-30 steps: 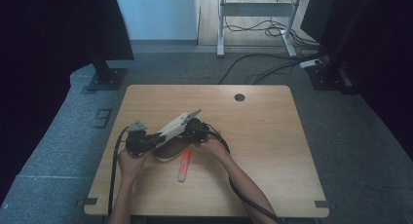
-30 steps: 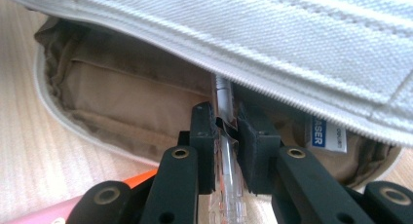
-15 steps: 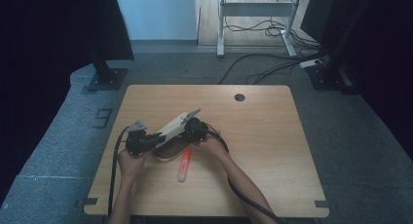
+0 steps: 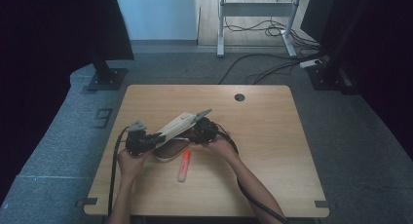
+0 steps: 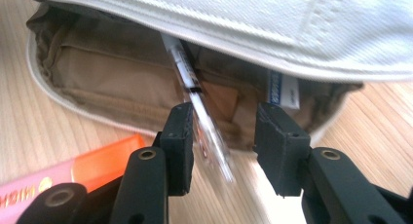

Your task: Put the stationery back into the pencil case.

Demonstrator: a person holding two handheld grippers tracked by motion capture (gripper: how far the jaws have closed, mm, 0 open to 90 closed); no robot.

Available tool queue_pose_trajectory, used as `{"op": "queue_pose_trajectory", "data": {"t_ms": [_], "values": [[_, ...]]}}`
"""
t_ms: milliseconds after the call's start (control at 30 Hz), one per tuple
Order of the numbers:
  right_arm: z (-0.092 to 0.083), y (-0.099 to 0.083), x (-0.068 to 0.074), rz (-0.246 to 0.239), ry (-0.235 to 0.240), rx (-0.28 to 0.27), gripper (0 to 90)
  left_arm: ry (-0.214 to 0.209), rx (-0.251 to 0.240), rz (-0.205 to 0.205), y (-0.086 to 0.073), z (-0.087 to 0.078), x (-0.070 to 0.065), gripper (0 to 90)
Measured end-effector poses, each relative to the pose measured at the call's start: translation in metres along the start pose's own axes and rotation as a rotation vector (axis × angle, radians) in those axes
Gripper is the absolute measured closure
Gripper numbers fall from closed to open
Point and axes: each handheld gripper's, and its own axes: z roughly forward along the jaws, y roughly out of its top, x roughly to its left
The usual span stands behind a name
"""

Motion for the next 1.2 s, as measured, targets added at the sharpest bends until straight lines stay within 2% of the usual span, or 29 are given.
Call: {"op": "queue_pose_trajectory", "data": {"t_ms": [200,300,633,900,1200], "values": [[-0.014,-0.008,-0.004,0.011,-0.011,-0.01,57.3,-0.001,0.0,-0.002,0.0,0.0,0.0,75.0],[-0.016,-0.015,-0.007,0.024,-0.006,-0.004,61.5,-0.003,-0.001,-0.003,0.0,0.0,0.001,75.0],[-0.011,-0.033,-0.012,0.052,-0.005,0.005,71.2,-0.005,0.0,-0.004,0.0,0.0,0.001,75.0],[-0.002,-0.035,-0.01,0.05,0.004,0.011,75.1,-0.007,0.0,-0.004,-0.001,0.0,0.001,75.0],[0.002,-0.035,-0.011,0.052,-0.011,-0.006,83.6,-0.007,0.0,-0.004,-0.001,0.0,0.001,75.0]]}}
